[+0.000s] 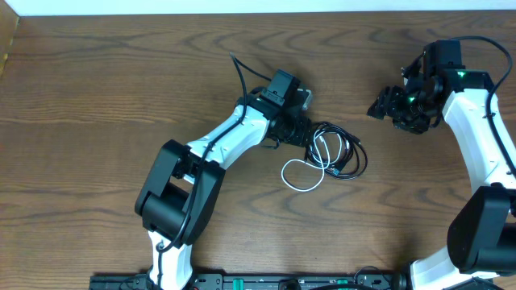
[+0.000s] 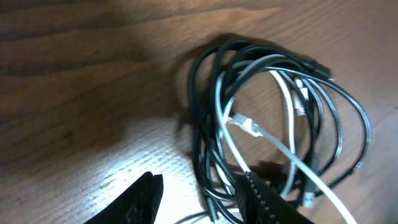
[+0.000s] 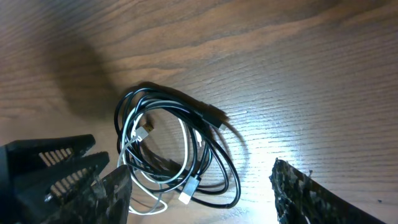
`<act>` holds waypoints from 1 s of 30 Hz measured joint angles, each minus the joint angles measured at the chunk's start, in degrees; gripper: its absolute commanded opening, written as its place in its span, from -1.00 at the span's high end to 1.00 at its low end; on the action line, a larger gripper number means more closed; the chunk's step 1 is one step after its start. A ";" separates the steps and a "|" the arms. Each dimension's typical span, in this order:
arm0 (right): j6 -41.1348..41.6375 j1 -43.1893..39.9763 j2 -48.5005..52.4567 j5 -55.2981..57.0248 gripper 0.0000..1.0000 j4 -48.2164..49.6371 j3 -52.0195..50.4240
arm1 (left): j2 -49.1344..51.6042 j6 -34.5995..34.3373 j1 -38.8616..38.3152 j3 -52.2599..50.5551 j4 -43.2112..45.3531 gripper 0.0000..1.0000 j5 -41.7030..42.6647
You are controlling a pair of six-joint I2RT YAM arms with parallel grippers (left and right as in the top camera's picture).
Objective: Untangle cables
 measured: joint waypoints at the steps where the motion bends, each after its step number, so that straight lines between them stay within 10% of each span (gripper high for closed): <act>1: -0.11 0.00 0.00 0.02 -0.36 -0.02 0.00 | 0.28 -0.07 -0.02 0.00 0.09 0.14 -0.24; 13: -0.70 0.00 0.00 0.15 -0.38 -0.98 -0.02 | 3.82 -1.22 -4.76 0.11 2.62 0.17 -5.22; 19: -1.27 0.00 0.00 0.39 -0.38 -1.88 0.00 | 3.93 -2.29 -7.58 0.17 3.80 0.85 -12.61; 30: -4.76 1.40 0.00 -2.34 -0.34 -1.88 0.00 | 1.66 -4.44 -8.20 0.20 2.16 0.85 -15.23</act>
